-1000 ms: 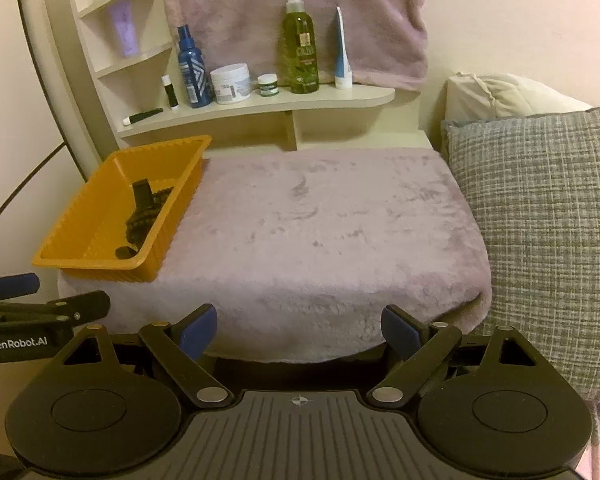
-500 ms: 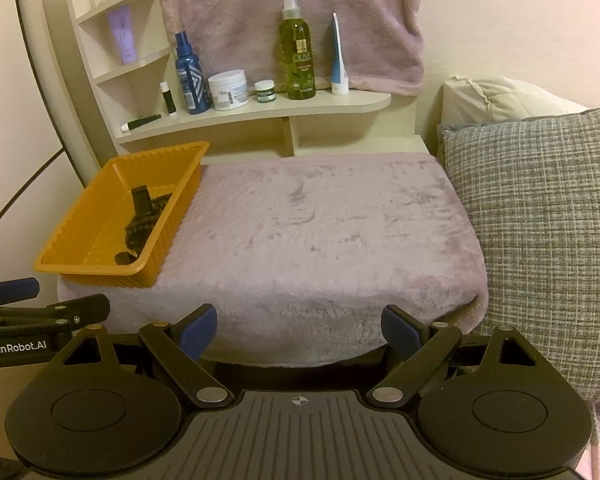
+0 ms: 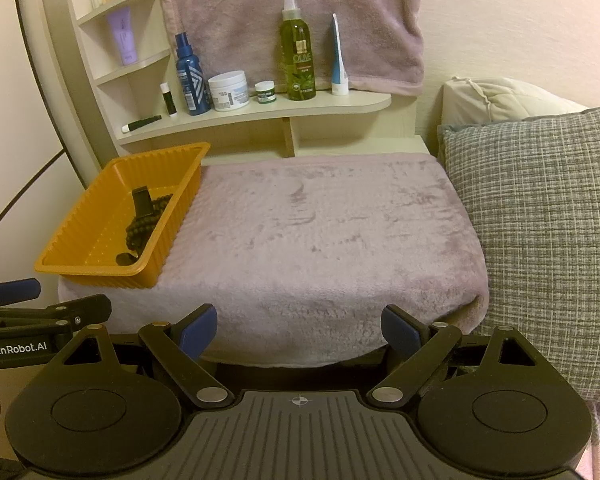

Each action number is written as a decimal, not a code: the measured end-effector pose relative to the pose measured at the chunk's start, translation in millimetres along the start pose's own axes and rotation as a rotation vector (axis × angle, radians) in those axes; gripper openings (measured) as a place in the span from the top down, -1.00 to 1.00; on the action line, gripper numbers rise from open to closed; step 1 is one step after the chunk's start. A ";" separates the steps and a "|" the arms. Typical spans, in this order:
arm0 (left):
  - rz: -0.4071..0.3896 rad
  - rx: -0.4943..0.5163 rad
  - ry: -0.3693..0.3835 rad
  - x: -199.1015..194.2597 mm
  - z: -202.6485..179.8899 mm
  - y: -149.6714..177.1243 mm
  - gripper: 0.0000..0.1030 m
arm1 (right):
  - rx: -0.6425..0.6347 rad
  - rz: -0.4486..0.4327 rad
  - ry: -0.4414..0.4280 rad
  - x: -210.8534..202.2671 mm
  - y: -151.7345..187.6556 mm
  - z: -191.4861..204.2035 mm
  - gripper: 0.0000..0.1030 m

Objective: Organize jewelry

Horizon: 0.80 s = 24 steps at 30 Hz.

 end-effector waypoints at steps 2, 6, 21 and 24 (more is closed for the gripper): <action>0.000 0.000 -0.001 -0.1 -0.2 -0.1 -0.98 | -0.001 0.000 -0.001 0.1 -0.1 -0.2 -0.72; -0.001 -0.001 0.000 -0.5 -0.6 -0.6 -0.98 | 0.000 0.000 0.000 0.2 0.0 0.1 -0.72; -0.003 -0.003 0.004 -2.0 -1.1 -1.1 -0.98 | -0.002 -0.001 0.001 0.3 0.0 1.0 -0.72; -0.003 -0.005 0.005 -2.0 -0.9 -1.2 -0.98 | -0.001 -0.001 0.002 0.5 -0.2 1.7 -0.72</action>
Point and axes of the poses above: each gripper's, at about its wrist camera, not at the fingertips, and x roughly the way its jaws point, z to its left, y to its underside, the point moved 8 cm from there along x, roughly the way its jaws point, and after that the axes turned 12 degrees about z, right-handed, at the moved point
